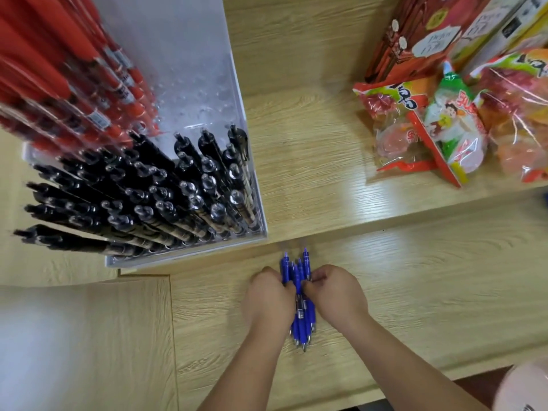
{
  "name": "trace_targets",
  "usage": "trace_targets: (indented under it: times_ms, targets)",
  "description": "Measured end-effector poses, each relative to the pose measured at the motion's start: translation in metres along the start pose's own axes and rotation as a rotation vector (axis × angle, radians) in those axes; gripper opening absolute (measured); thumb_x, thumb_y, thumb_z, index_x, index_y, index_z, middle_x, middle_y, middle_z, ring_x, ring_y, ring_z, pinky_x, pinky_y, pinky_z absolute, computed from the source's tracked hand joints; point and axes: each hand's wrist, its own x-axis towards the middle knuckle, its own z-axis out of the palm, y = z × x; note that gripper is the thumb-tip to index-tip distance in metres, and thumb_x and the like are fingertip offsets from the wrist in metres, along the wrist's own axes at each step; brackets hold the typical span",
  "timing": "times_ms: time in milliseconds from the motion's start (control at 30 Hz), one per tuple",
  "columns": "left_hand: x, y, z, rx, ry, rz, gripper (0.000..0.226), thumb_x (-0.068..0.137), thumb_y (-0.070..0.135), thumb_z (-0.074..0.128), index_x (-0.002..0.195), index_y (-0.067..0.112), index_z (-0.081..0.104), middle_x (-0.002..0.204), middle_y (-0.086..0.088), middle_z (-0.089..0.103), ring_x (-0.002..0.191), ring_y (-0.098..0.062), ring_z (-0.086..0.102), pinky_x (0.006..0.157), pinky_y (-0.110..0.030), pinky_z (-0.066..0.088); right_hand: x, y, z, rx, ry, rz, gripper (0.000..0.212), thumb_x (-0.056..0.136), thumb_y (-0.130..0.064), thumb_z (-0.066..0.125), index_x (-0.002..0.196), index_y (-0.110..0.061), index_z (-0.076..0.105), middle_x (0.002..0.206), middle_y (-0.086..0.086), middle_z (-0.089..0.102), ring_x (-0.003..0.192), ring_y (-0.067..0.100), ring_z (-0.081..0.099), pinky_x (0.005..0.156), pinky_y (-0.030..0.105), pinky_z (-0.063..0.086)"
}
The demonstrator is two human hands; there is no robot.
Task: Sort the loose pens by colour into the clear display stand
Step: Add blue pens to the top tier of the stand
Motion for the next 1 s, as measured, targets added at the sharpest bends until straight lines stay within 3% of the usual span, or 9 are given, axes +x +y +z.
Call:
trace_targets:
  times_ms: [67, 233, 400, 500, 567, 667, 867, 1000]
  targets:
    - [0.002, 0.001, 0.0, -0.045, -0.013, -0.021, 0.008, 0.086, 0.025, 0.062, 0.091, 0.019, 0.063, 0.085, 0.005, 0.068, 0.077, -0.016, 0.064, 0.059, -0.029, 0.043, -0.001, 0.001, -0.001, -0.001, 0.01, -0.004, 0.007, 0.078, -0.04, 0.066, 0.081, -0.033, 0.065, 0.071, -0.012, 0.067, 0.07, 0.01, 0.064, 0.067, 0.032, 0.055]
    - [-0.003, -0.003, -0.014, -0.226, -0.086, -0.011, 0.011, 0.08, 0.021, 0.068, 0.078, 0.029, 0.06, 0.077, 0.009, 0.069, 0.074, -0.011, 0.067, 0.072, -0.035, 0.057, -0.009, 0.002, -0.011, 0.109, -0.007, -0.015, 0.014, 0.082, -0.034, 0.066, 0.069, -0.028, 0.067, 0.061, -0.011, 0.069, 0.059, 0.008, 0.063, 0.063, 0.033, 0.055]
    - [-0.03, -0.009, -0.046, -0.22, -0.076, 0.13, 0.015, 0.073, 0.03, 0.069, 0.069, 0.027, 0.055, 0.065, 0.006, 0.063, 0.056, -0.008, 0.056, 0.059, -0.031, 0.05, -0.04, 0.006, -0.043, 0.037, 0.026, -0.108, 0.01, 0.08, -0.038, 0.07, 0.072, -0.037, 0.063, 0.069, -0.023, 0.067, 0.064, -0.007, 0.061, 0.057, 0.015, 0.045]
    - [-0.059, 0.005, -0.081, -0.228, -0.181, 0.263, 0.011, 0.068, 0.033, 0.067, 0.07, 0.03, 0.056, 0.068, 0.008, 0.062, 0.056, -0.006, 0.053, 0.064, -0.033, 0.053, -0.076, -0.013, -0.083, -0.001, 0.05, -0.197, 0.017, 0.078, -0.035, 0.075, 0.07, -0.041, 0.061, 0.073, -0.041, 0.06, 0.068, -0.015, 0.059, 0.061, 0.01, 0.045]
    - [-0.08, 0.019, -0.108, -0.214, -0.204, 0.334, 0.01, 0.073, 0.028, 0.068, 0.077, 0.024, 0.06, 0.072, 0.005, 0.064, 0.06, -0.007, 0.055, 0.069, -0.031, 0.053, -0.097, -0.028, -0.109, -0.019, 0.06, -0.252, 0.016, 0.078, -0.034, 0.075, 0.072, -0.041, 0.062, 0.072, -0.04, 0.06, 0.068, -0.014, 0.06, 0.062, 0.013, 0.046]
    - [-0.108, 0.041, -0.147, -0.215, -0.155, 0.411, 0.01, 0.081, 0.027, 0.069, 0.088, 0.021, 0.066, 0.084, 0.004, 0.071, 0.076, -0.01, 0.065, 0.074, -0.03, 0.054, -0.127, -0.053, -0.146, 0.018, 0.107, -0.344, 0.013, 0.08, -0.031, 0.075, 0.076, -0.04, 0.066, 0.072, -0.031, 0.066, 0.068, -0.008, 0.063, 0.063, 0.021, 0.049]
    - [-0.152, 0.084, -0.227, -0.308, -0.025, 0.566, 0.011, 0.08, 0.023, 0.074, 0.075, 0.028, 0.065, 0.074, 0.009, 0.067, 0.068, -0.005, 0.061, 0.068, -0.025, 0.053, -0.173, -0.11, -0.211, 0.151, 0.225, -0.528, 0.011, 0.083, -0.025, 0.073, 0.079, -0.035, 0.069, 0.076, -0.019, 0.07, 0.068, 0.003, 0.063, 0.066, 0.03, 0.052]
    - [-0.175, 0.108, -0.289, -0.356, 0.092, 0.684, 0.01, 0.082, 0.024, 0.071, 0.077, 0.029, 0.064, 0.069, 0.014, 0.062, 0.06, 0.001, 0.052, 0.061, -0.015, 0.044, -0.198, -0.156, -0.248, 0.202, 0.321, -0.676, 0.012, 0.084, -0.024, 0.072, 0.078, -0.034, 0.068, 0.074, -0.024, 0.068, 0.069, 0.001, 0.062, 0.06, 0.017, 0.046]
